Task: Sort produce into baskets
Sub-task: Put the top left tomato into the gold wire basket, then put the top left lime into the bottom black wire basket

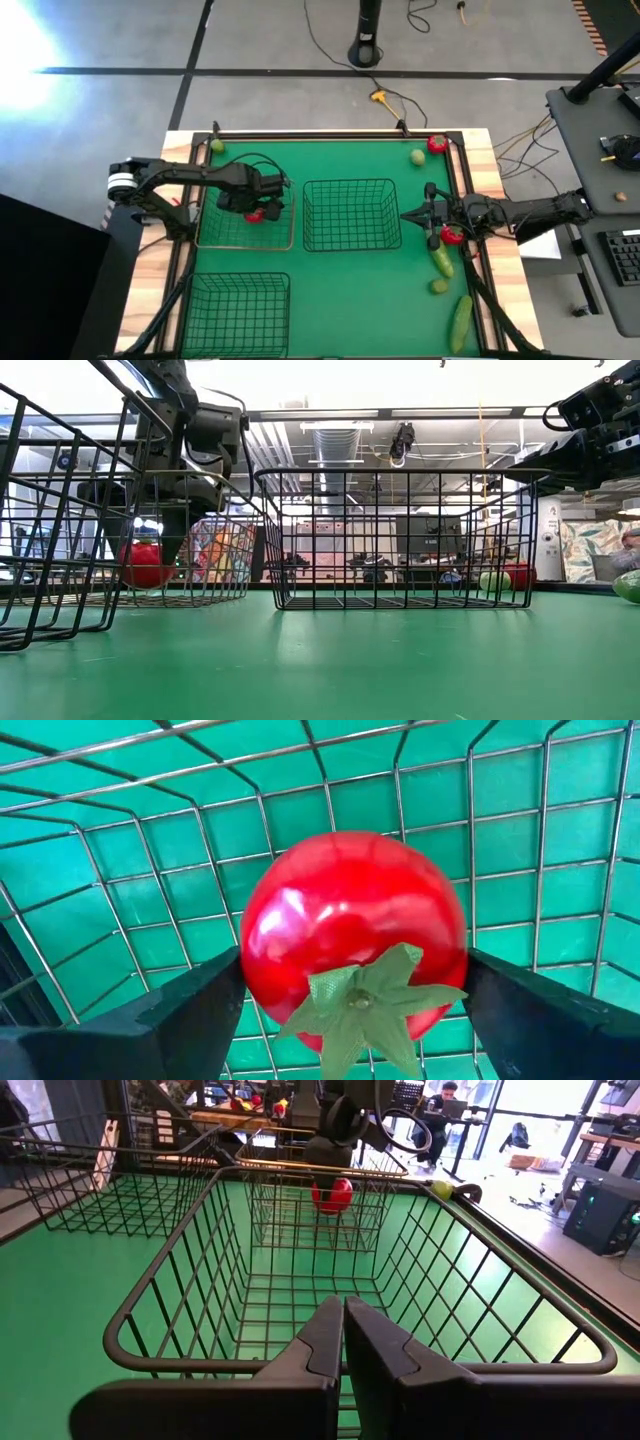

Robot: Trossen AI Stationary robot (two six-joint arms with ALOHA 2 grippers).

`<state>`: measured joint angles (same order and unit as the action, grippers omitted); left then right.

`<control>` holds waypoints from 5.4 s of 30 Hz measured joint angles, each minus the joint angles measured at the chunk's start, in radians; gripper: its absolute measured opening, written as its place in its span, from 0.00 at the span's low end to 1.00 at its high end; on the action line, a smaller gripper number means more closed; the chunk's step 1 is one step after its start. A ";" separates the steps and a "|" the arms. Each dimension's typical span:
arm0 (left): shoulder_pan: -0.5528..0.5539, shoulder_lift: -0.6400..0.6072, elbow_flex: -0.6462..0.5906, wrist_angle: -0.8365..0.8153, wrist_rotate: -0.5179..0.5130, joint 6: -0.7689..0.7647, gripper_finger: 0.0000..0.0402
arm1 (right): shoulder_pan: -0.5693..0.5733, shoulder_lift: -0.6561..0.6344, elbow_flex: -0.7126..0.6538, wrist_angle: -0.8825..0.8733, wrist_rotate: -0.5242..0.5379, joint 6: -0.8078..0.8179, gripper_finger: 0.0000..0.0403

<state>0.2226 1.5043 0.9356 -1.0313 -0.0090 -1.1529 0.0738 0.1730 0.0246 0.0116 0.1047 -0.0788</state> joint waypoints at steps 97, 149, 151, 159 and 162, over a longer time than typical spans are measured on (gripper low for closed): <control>0.893 0.586 0.772 -0.307 -0.167 0.679 0.74 | 0.000 0.000 0.000 0.053 0.000 0.037 0.02; 0.904 0.502 0.709 -0.213 -0.296 -0.430 0.74 | -0.024 -0.003 0.000 0.023 0.081 0.427 0.42; 0.903 0.501 0.690 -0.210 -0.295 -0.471 0.74 | -0.046 -0.005 0.007 0.010 0.080 0.423 0.46; 0.906 0.495 0.569 -0.107 -0.260 -0.577 0.74 | -0.090 -0.010 0.070 -0.123 0.079 0.407 0.50; 0.906 0.495 0.558 -0.120 -0.286 -0.623 0.74 | -0.103 -0.008 0.080 -0.150 0.087 0.405 0.50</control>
<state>1.1286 1.9991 1.4933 -1.1514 -0.2950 -1.7759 -0.0291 0.1648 0.1051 -0.1381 0.1922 0.3257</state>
